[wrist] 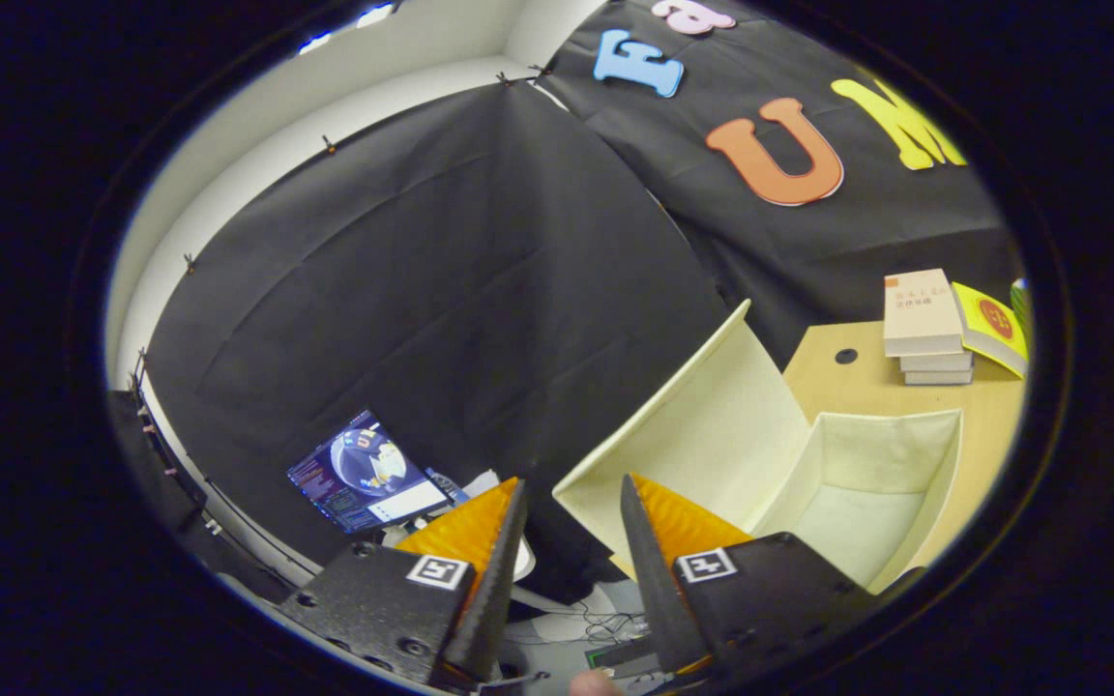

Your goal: Open the storage box then place both shoes into the box .Put the left shoe in first, then the right shoe, with the right side of both shoes facing outward in a uniform manner.

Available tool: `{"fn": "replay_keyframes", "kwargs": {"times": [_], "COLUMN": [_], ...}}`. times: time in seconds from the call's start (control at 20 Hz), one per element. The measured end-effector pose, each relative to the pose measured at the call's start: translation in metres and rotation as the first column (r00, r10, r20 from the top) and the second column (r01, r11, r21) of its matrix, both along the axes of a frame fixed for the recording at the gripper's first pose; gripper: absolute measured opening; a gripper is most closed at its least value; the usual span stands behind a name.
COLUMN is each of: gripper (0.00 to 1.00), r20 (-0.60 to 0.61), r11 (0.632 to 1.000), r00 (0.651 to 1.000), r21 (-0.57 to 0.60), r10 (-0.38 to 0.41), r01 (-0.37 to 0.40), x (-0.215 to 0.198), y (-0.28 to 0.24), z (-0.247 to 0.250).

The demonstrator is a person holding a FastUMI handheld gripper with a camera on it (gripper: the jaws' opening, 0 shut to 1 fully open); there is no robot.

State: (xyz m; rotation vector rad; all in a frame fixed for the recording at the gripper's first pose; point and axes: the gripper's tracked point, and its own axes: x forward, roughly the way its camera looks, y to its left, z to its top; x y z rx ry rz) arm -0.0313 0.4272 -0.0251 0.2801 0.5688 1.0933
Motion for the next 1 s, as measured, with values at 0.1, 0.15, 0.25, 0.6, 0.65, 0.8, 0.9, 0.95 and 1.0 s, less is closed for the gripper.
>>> {"fn": "replay_keyframes", "kwargs": {"times": [0.1,0.15,0.25,0.6,0.65,0.8,0.9,0.95,1.0], "gripper": [0.89,1.00,1.00,1.00,1.00,1.00,1.00,1.00,1.00], "r20": [0.046,0.073,0.140,0.439,0.481,0.541,0.526,0.515,0.504], "r11": [1.000,1.000,0.997,0.885,0.855,0.771,0.743,0.731,0.720], "r00": [0.999,0.997,0.987,0.819,0.778,0.704,0.708,0.712,0.715], "r21": [-0.012,-0.015,-0.016,-0.099,-0.104,-0.149,-0.195,-0.217,-0.236], "r10": [-0.010,-0.026,-0.077,-0.371,-0.403,-0.461,-0.471,-0.478,-0.483], "r01": [0.011,0.028,0.080,0.454,0.508,0.619,0.640,0.647,0.653], "x": [-0.004,-0.003,0.003,0.029,0.033,0.041,0.040,0.042,0.045], "y": [-0.007,-0.014,-0.035,-0.202,-0.229,-0.295,-0.327,-0.344,-0.359], "z": [0.004,0.007,0.015,0.043,0.047,0.044,0.033,0.026,0.020]}}
